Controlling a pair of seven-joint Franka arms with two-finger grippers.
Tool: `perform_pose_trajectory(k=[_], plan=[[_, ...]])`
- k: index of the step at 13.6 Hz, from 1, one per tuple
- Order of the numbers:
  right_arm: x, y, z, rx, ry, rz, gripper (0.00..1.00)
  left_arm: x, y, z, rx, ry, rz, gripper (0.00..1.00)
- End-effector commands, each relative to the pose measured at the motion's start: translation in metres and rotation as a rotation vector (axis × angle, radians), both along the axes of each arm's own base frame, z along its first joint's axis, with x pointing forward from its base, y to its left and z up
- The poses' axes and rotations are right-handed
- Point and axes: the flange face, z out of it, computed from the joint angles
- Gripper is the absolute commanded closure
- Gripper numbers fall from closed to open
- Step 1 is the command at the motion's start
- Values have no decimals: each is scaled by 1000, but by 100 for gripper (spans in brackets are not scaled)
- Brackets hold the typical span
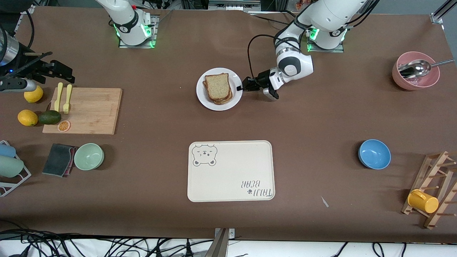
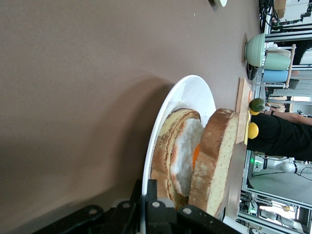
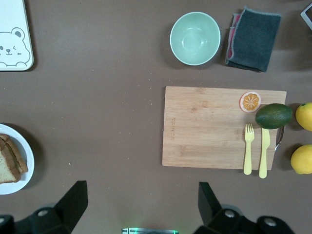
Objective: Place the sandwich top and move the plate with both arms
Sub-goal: 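Lift the plate with the left gripper and carry it over the bear tray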
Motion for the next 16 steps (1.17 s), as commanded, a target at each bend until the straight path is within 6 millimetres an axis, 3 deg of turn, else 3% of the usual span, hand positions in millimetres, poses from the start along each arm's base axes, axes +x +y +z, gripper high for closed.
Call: perform_pose_trajectory(k=[1,6,8,11,16], plan=[[0,1,7,-4,6,11,0,12,2,4,1,-30,42,100],[-1,1,7,-4,9,11,0,63,-6,31,-51,-105,102,100],[-1,0,6,-4,14,9,0,94,0,44,-31,-140,149,100],[-1,0,6,-4,16,9,0,143,-7,59,4,-172,217,100],[-1,0,6,-4,16,9,0,226,10,51,17,-208,356,100]])
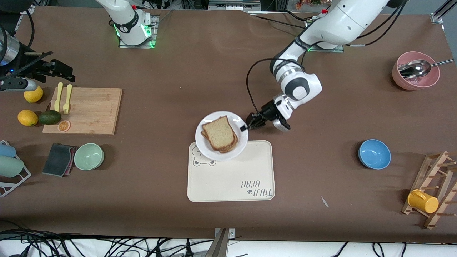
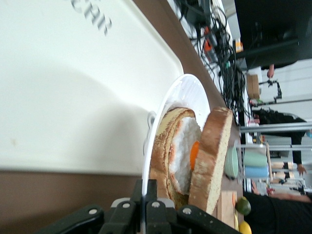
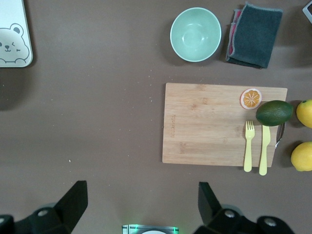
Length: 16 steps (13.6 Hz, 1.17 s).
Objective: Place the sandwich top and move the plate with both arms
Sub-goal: 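Lift the plate with the left gripper and carry it over the bear tray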
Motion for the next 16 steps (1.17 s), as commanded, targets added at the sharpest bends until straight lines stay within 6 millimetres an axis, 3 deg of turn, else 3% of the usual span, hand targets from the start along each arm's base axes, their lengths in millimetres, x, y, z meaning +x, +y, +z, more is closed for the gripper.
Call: perform_pose_trajectory(k=[1,6,12,16], plan=[[0,0,6,-4,3,9,0,45,4,-10,-32,-8,92,100],[0,1,6,-4,3,11,0,96,25,-34,-40,-38,172,100],[0,1,6,-4,6,11,0,99,25,-52,-14,-39,168,100],[0,1,6,-4,5,11,0,100,32,-57,-1,-40,173,76]])
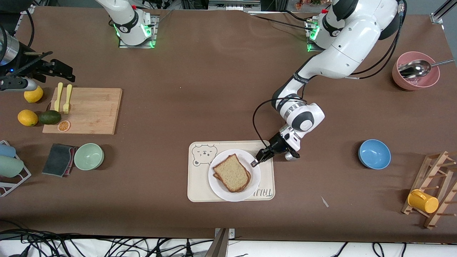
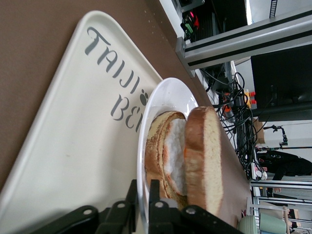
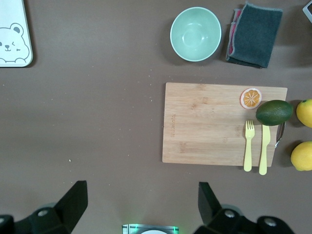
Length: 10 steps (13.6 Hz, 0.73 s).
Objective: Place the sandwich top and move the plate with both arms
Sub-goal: 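Lower the plate onto the tray and open the left gripper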
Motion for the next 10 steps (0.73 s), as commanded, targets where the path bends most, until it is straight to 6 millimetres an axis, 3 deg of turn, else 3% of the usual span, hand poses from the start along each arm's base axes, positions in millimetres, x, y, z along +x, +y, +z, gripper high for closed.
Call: perform_pose_trajectory(k=[1,4,10], plan=[[1,1,5,-3,5,11,0,7,2,2,11,-9,23,65],[0,1,6,-4,2,11,0,15,14,11,16,-22,43,24],[1,1,5,-4,3,11,0,24,35,42,36,-8,91,5]])
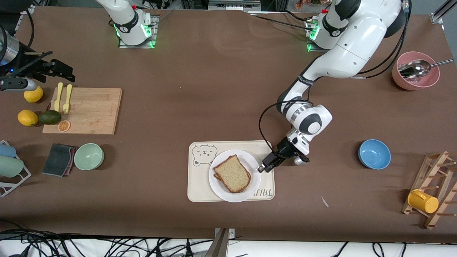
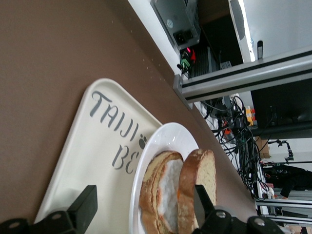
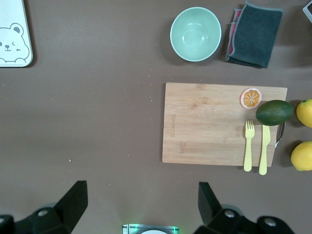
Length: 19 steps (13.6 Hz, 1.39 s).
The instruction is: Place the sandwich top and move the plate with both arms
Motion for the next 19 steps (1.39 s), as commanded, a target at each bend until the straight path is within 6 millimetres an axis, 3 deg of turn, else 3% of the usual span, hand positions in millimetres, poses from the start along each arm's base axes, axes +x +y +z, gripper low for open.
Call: perform_pose_trajectory(k=[1,5,10,15,19], plan=[[1,1,5,-4,5,11,0,1,6,29,-13,35,52,1],[1,0,5,-3,5,9,0,16,16,48,-80,108,110,1],[1,0,5,-3,5,9,0,50,38,96,-65,225,84,1],[0,0,6,-3,3,9,0,34,61,118,95,213,15,1],[1,0,5,-3,5,9,0,17,96,137,248,198,-84,1]])
